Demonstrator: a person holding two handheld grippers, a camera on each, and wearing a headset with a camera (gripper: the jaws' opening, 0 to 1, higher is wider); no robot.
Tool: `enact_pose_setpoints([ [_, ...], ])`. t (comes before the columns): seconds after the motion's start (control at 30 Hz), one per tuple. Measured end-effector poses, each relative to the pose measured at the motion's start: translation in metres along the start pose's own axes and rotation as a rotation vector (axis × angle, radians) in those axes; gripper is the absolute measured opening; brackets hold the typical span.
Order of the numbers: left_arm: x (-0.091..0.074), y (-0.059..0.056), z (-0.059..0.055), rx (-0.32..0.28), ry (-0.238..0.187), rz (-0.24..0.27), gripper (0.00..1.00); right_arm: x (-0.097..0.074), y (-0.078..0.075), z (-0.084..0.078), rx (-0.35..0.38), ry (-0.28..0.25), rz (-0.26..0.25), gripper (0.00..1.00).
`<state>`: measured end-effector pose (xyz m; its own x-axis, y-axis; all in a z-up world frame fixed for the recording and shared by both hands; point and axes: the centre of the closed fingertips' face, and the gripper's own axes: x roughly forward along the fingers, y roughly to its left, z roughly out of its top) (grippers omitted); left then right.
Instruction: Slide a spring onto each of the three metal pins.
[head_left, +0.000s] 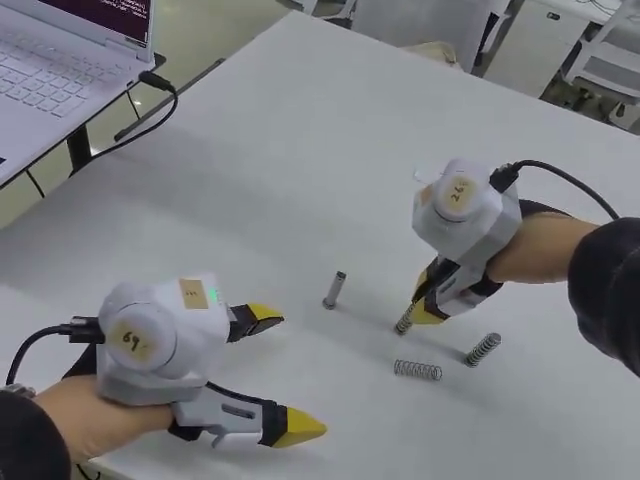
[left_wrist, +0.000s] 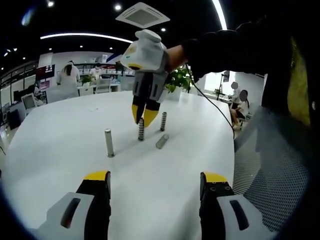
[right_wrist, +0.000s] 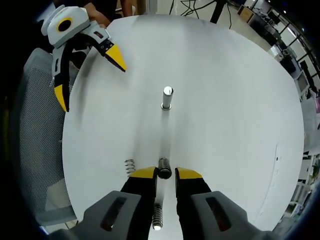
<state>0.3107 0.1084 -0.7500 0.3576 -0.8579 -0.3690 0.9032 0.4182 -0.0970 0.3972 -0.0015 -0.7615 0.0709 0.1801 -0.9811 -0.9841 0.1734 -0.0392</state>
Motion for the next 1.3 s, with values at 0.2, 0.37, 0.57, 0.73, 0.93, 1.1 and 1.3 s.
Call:
enact_pose_setpoints([
  [0.2, 0.001, -0.001, 0.002, 0.005, 0.002, -0.002, 0.69, -0.008, -0.002, -0.003, 0.01, -0.019, -0.017, 0.16],
  [0.37, 0.004, -0.004, 0.002, 0.009, 0.007, -0.009, 0.69, -0.014, -0.002, -0.004, 0.01, -0.029, -0.033, 0.16],
  [0.57, 0.008, -0.008, 0.005, 0.021, 0.015, -0.026, 0.68, -0.026, -0.002, -0.002, 0.018, -0.063, -0.056, 0.17],
  [0.73, 0.015, -0.013, 0.007, 0.032, 0.023, -0.045, 0.67, -0.037, 0.001, -0.003, 0.016, -0.082, -0.076, 0.18],
  [0.93, 0.024, -0.017, 0.012, 0.051, 0.034, -0.07, 0.65, -0.049, 0.006, -0.005, 0.031, -0.116, -0.092, 0.19],
  [1.1, 0.032, -0.019, 0.014, 0.062, 0.045, -0.089, 0.63, -0.059, 0.016, -0.006, 0.041, -0.147, -0.102, 0.19],
  [1.3, 0.046, -0.024, 0.017, 0.088, 0.065, -0.127, 0.61, -0.069, 0.03, -0.01, 0.056, -0.188, -0.114, 0.19],
])
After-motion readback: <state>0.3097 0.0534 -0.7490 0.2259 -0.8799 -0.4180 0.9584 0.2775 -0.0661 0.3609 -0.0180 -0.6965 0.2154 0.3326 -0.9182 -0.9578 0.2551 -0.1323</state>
